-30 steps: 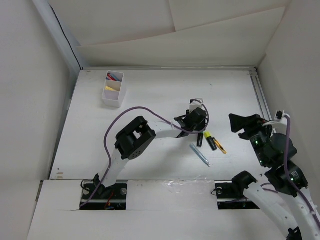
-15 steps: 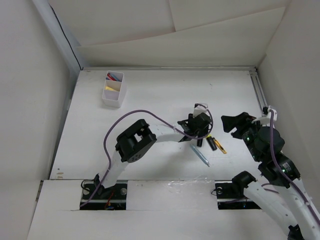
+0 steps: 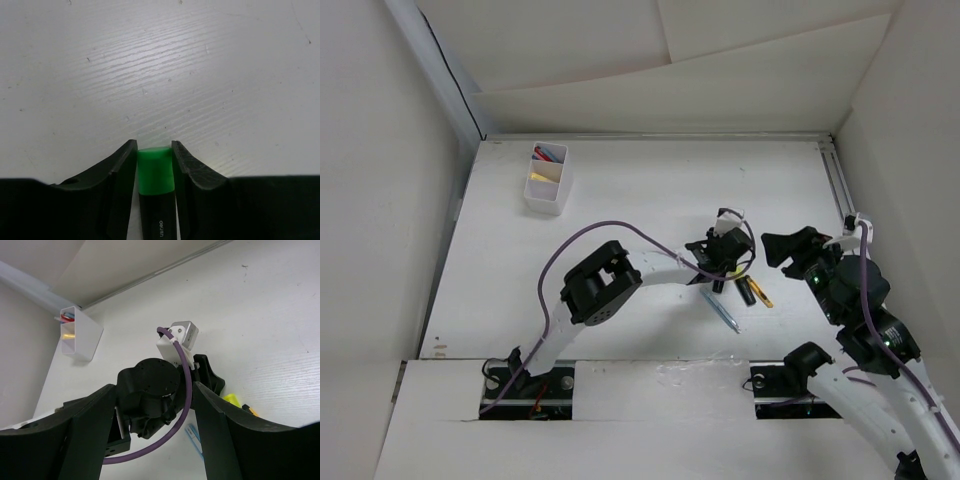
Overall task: Sort the stationery into containers
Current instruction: Grab a piece of stationery with the left arm, then place the stationery into the container
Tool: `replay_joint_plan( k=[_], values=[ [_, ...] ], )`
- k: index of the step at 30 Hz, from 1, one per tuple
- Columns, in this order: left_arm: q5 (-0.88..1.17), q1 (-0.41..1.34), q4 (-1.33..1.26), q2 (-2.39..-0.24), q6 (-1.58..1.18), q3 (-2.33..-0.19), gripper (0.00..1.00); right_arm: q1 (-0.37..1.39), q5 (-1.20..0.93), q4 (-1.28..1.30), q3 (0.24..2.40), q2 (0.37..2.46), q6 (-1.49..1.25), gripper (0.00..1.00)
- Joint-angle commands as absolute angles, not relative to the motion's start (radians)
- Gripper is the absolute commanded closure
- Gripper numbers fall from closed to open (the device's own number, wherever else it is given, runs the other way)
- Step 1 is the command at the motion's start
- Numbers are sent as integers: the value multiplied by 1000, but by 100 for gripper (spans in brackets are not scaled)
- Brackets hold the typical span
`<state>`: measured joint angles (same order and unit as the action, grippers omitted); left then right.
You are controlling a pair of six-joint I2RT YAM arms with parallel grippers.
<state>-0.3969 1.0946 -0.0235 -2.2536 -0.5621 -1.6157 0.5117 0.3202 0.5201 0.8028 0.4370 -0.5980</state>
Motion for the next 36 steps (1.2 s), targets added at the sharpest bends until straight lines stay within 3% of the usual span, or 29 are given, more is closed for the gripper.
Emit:
replay_joint_plan(
  k=[1,6,8,14,21,29,36],
  values=[
    [-425,1091,87,-2307,-546,-1638,72,509,308,482,802,428,-586,31],
    [-443,1091,97,-2307,-537,-1649,96,509,308,482,793,428,-586,31],
    [-465,1091,107,-2280,-537,-1649,100,509,308,482,793,428,-586,31],
    [-453,1025,109,-2107,-537,-1617,100,509,299,424,784,451,-577,31],
    [-344,780,40,-1850,-578,-1554,100,509,210,217,709,575,-568,33],
    [-409,456,29,-1743,-629,-1554,100,518,110,-14,690,853,-558,35],
    [-478,203,-58,-1712,-649,-1489,100,549,110,-144,586,851,-526,35]
  ],
)
